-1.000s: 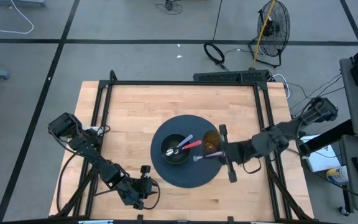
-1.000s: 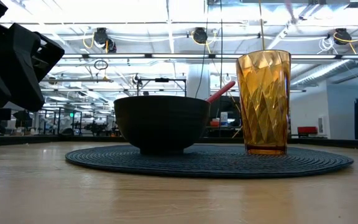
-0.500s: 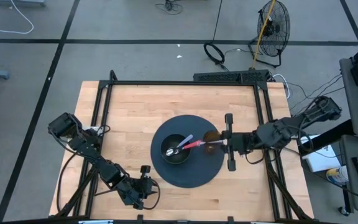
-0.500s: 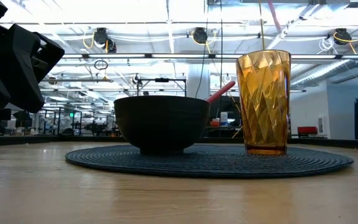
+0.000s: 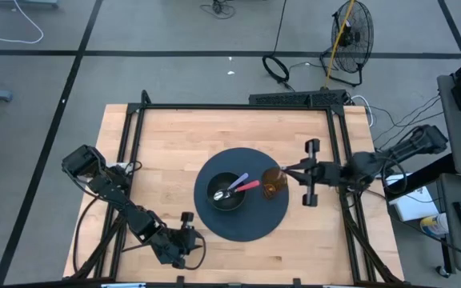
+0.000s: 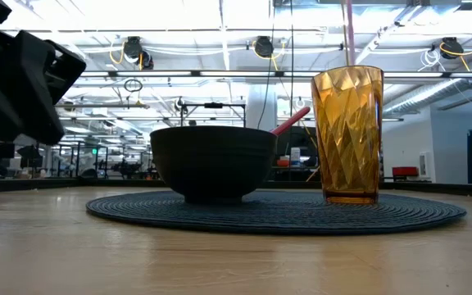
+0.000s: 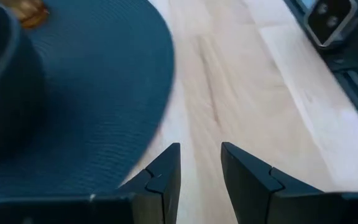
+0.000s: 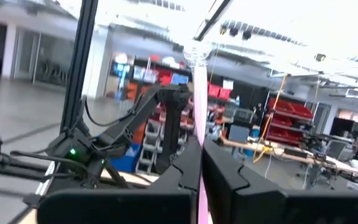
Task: Pick & Place Utensil
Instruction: Put the pink straw into the brown cup
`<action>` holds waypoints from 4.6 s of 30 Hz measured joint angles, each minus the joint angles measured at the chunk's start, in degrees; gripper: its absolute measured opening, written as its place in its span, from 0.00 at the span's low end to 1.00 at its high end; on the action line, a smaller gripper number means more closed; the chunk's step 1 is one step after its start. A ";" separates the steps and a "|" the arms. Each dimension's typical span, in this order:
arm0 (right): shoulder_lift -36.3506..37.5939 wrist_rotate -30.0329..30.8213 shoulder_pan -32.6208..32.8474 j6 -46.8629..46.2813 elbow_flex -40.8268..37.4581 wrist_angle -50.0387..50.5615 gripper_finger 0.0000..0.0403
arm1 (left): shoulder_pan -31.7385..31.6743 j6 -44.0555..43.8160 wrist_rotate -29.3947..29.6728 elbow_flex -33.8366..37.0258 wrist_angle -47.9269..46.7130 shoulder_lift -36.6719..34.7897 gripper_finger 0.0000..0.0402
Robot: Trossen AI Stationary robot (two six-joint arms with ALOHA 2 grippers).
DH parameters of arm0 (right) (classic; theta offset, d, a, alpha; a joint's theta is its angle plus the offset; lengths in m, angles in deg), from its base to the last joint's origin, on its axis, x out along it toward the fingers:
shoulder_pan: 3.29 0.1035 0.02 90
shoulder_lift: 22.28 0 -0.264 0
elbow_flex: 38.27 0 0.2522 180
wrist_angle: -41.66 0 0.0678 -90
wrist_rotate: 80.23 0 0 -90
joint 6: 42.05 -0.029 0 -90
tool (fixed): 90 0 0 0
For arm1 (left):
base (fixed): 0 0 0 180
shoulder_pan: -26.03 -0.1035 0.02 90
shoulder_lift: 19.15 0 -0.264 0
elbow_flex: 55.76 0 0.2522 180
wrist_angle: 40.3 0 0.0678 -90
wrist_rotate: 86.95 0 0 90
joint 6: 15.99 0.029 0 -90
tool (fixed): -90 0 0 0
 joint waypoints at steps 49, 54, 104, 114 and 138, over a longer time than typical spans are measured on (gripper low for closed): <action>4.77 -13.83 -14.36 -12.16 -20.46 -15.66 0.01 | -33.59 29.43 -17.94 35.95 48.07 -41.74 0.30; 1.96 -18.49 -16.16 -14.80 -27.11 -31.38 0.01 | -33.92 29.41 -17.92 35.98 48.09 -41.66 0.30; -19.92 -23.89 -18.40 -20.15 -27.53 -43.79 0.07 | -35.69 28.65 -17.48 35.98 46.21 -41.60 0.30; -17.78 -22.24 -18.38 -20.04 -27.53 -42.08 0.29 | -35.69 28.65 -17.63 35.95 46.23 -41.60 0.30; -5.17 -12.77 -18.34 -20.76 -27.58 -26.05 0.32 | -35.69 28.62 -18.88 35.95 45.25 -41.59 0.30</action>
